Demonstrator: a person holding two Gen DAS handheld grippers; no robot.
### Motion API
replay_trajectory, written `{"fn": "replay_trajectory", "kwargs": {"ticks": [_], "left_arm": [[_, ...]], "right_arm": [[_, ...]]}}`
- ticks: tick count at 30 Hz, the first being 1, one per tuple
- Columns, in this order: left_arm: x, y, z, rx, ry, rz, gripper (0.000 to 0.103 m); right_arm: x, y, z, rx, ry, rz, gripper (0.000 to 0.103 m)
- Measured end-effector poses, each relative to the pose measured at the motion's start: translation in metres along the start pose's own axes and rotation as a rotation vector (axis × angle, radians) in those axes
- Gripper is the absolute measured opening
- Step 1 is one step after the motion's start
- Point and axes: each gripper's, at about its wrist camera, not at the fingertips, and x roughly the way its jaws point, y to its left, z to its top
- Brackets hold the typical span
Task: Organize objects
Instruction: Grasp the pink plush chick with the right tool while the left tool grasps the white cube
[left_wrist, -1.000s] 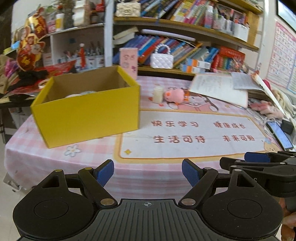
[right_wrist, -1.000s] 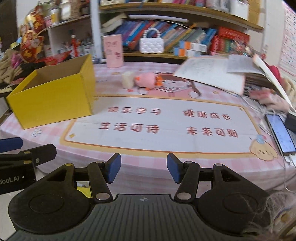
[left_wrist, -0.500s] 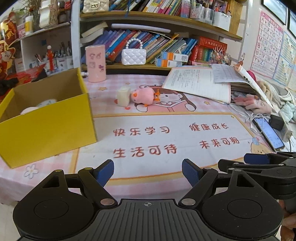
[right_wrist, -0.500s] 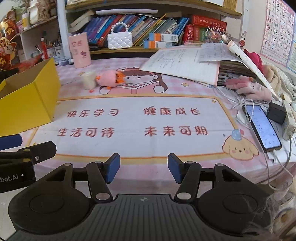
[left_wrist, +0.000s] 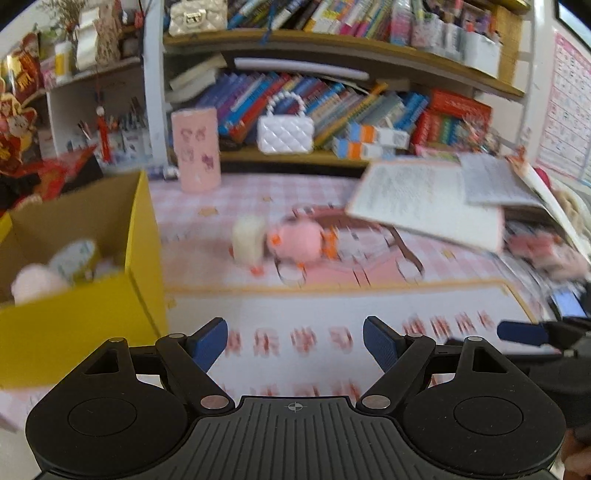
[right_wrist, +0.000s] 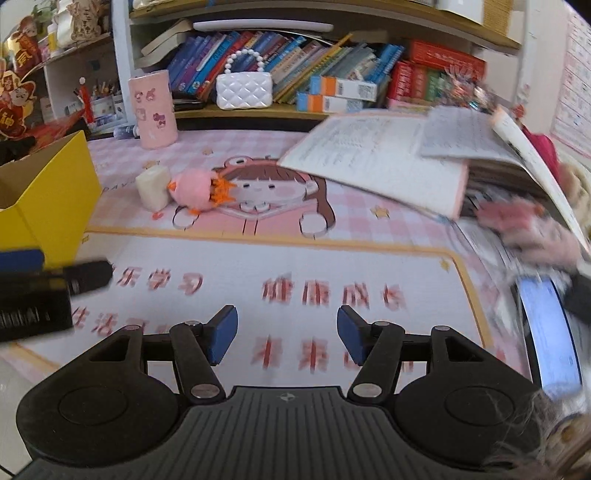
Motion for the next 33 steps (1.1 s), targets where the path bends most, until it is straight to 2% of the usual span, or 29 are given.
{"fn": "replay_trajectory", "kwargs": {"ticks": [5,9,14,19,25,27,29,31,33], "left_arm": [[0.023,0.006,0.034,-0.029,-0.036,0.07,0.083],[0.042,0.012,0.051,-0.057,-0.04,0.122,0.083],[0.058,0.014,0.064,-0.058,-0.038,0.164,0.083],[0.07,0.02,0.071,-0.065,-0.014,0.208,0.083],[0.079,0.022,0.078,-0.071,0.0,0.239,0.083],[0.083,0.022,0.081,-0.07,0.005,0.242,0.083],[0.088,0.021,0.082,-0.071,0.014,0.233,0.083],[0.093,0.021,0.084,-0.074,0.019,0.226,0.083],[0.102,0.018,0.085,-0.074,0.027,0.221,0.082]], "right_arm": [[0.039,-0.005,0.027,-0.12,-0.035,0.078,0.064],[0.07,0.0,0.05,-0.241,-0.072,0.177,0.071],[0.108,0.019,0.074,-0.351,-0.112,0.26,0.074],[0.152,0.041,0.086,-0.472,-0.103,0.318,0.076],[0.18,0.06,0.097,-0.557,-0.119,0.367,0.076],[0.188,0.064,0.098,-0.572,-0.108,0.376,0.071],[0.194,0.064,0.1,-0.572,-0.101,0.387,0.057],[0.192,0.058,0.103,-0.548,-0.097,0.399,0.052],[0.186,0.047,0.104,-0.506,-0.097,0.376,0.052]]}}
